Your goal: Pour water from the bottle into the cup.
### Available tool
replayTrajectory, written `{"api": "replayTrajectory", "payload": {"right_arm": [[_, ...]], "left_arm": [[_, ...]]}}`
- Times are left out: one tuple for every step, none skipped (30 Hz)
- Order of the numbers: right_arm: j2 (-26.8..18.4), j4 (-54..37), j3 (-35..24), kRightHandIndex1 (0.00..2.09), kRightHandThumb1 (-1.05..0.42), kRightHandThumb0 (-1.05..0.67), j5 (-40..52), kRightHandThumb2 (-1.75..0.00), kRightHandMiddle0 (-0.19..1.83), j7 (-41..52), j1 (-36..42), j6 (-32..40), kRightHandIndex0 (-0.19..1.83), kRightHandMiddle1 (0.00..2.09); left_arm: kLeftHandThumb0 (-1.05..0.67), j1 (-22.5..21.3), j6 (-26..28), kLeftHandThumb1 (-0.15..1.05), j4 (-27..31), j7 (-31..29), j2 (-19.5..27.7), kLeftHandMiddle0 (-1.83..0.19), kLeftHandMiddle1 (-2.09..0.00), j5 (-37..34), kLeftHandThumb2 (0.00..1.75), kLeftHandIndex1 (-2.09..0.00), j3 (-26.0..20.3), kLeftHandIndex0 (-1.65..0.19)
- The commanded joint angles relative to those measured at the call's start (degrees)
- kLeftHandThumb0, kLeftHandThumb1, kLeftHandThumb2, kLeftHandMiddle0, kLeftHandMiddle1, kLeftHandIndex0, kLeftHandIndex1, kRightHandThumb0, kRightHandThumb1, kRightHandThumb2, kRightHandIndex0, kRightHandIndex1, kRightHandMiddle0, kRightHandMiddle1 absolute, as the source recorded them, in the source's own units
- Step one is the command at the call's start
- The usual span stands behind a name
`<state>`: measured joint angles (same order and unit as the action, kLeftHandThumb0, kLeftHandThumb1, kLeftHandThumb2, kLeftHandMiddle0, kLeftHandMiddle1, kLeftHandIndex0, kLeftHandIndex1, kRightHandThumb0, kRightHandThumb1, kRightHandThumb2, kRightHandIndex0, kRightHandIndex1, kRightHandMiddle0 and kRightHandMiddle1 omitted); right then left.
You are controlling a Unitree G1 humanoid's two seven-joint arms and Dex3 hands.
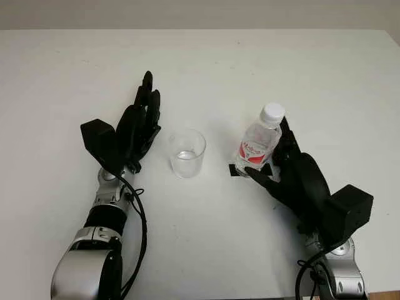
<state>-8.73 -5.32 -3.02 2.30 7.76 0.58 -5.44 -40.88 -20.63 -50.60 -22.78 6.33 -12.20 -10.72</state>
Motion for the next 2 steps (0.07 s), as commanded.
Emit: {"api": "replayTrajectory", "payload": {"right_arm": [[0.72,1.14,-0.29,0.00,-0.91,-0.98,-1.01,-0.06,-0.19,-1.39,-0.01,-1.94,-0.19,0.00],[1.04,1.65,-0.29,0.00,-0.92,-0.98,-1.28,-0.06,-0.19,-2.07,-0.19,-2.36,-0.19,0.00]], "left_arm": [[-0.88,1.26,0.19,1.05,-0.29,0.10,0.09,0.19,0.00,0.14,0.59,0.00,-0.02,0.19],[-0.88,1.33,0.01,1.05,-0.21,0.13,0.15,0.19,0.00,0.31,0.60,0.00,0.10,0.19]]}}
